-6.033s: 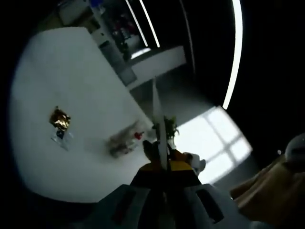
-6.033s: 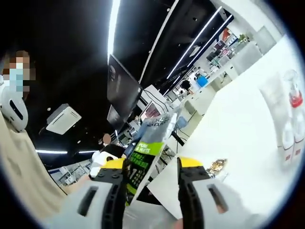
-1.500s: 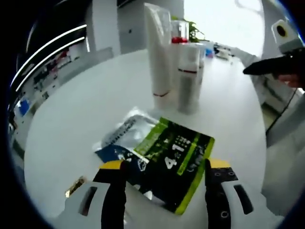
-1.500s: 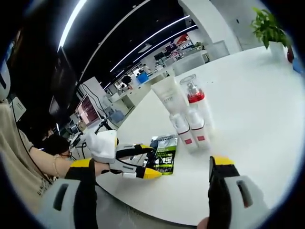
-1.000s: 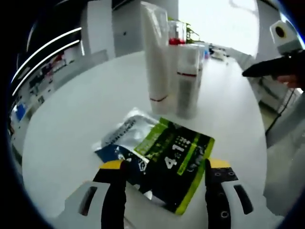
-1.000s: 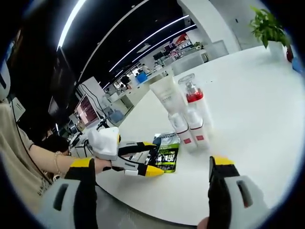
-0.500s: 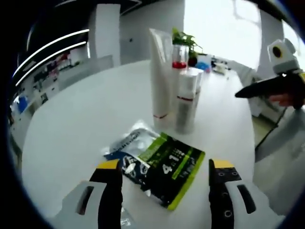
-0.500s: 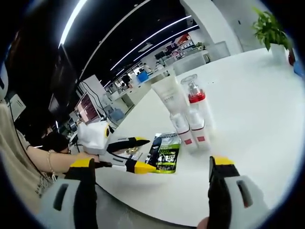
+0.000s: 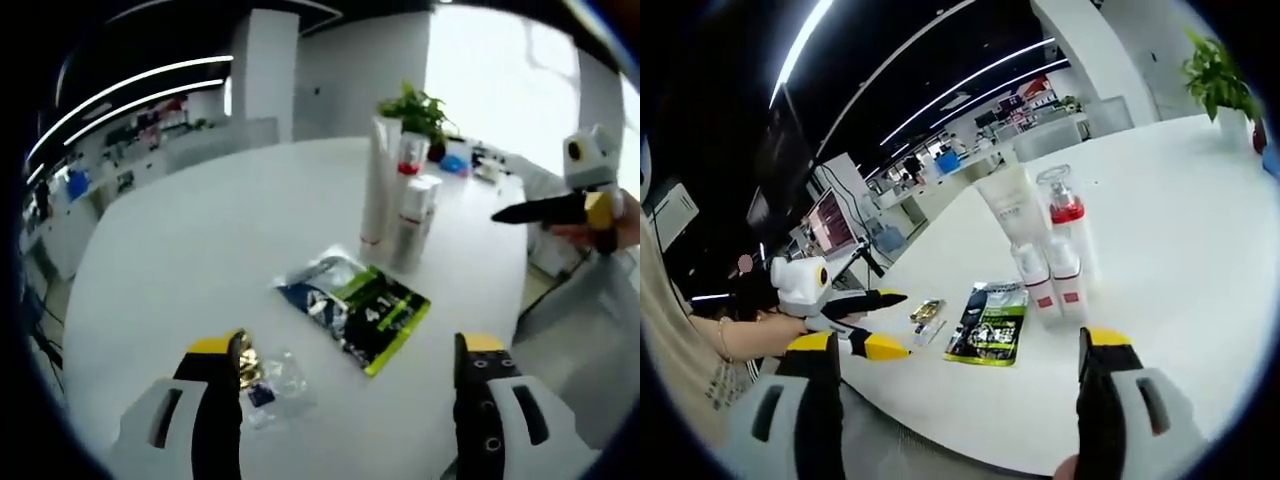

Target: Arrange the skincare products in the storage area until every visible bottle or jar stands upright without overlapping.

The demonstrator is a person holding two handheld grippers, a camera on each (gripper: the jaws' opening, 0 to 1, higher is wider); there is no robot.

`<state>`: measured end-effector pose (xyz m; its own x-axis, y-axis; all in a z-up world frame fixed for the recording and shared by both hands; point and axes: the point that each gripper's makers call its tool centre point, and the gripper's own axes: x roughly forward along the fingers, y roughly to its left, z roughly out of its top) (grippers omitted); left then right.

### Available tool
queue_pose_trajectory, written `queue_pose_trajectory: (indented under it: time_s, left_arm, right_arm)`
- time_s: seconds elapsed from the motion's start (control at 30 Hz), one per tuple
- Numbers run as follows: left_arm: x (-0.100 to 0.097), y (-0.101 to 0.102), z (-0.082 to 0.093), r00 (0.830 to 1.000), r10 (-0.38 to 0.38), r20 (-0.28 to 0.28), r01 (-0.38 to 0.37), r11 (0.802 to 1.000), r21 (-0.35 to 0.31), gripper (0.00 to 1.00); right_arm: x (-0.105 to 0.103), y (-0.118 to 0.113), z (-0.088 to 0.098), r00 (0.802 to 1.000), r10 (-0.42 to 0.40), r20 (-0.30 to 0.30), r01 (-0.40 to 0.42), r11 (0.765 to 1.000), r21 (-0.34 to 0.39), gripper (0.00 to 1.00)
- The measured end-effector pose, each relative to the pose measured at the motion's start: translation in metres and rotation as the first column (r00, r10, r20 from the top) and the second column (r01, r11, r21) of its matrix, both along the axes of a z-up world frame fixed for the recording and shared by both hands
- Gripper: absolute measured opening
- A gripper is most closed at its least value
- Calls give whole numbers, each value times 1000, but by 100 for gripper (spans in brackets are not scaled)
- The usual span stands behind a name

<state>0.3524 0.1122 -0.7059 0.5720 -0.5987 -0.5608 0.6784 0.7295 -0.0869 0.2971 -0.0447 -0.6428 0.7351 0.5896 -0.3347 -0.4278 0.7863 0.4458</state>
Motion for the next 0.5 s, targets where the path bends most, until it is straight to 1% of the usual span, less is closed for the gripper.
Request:
queue_pose_trajectory:
  time_s: [0.1, 0.23, 0.5]
  left_arm:
    - [-11, 15, 5, 1000, 26, -4, -26, 1000, -10, 87]
    - [-21, 30, 6, 999, 51, -11, -51, 999, 9, 92]
    - [-34, 48, 21, 995, 103, -17, -103, 995, -11, 97]
  right_arm:
    - [-2, 1, 2, 1000, 6, 10, -6, 1000, -6, 99]
    - [-3, 1, 3, 1000, 11, 22, -11, 1000, -12, 99]
    - [-7, 1, 9, 999, 10, 40, -9, 1000, -7, 99]
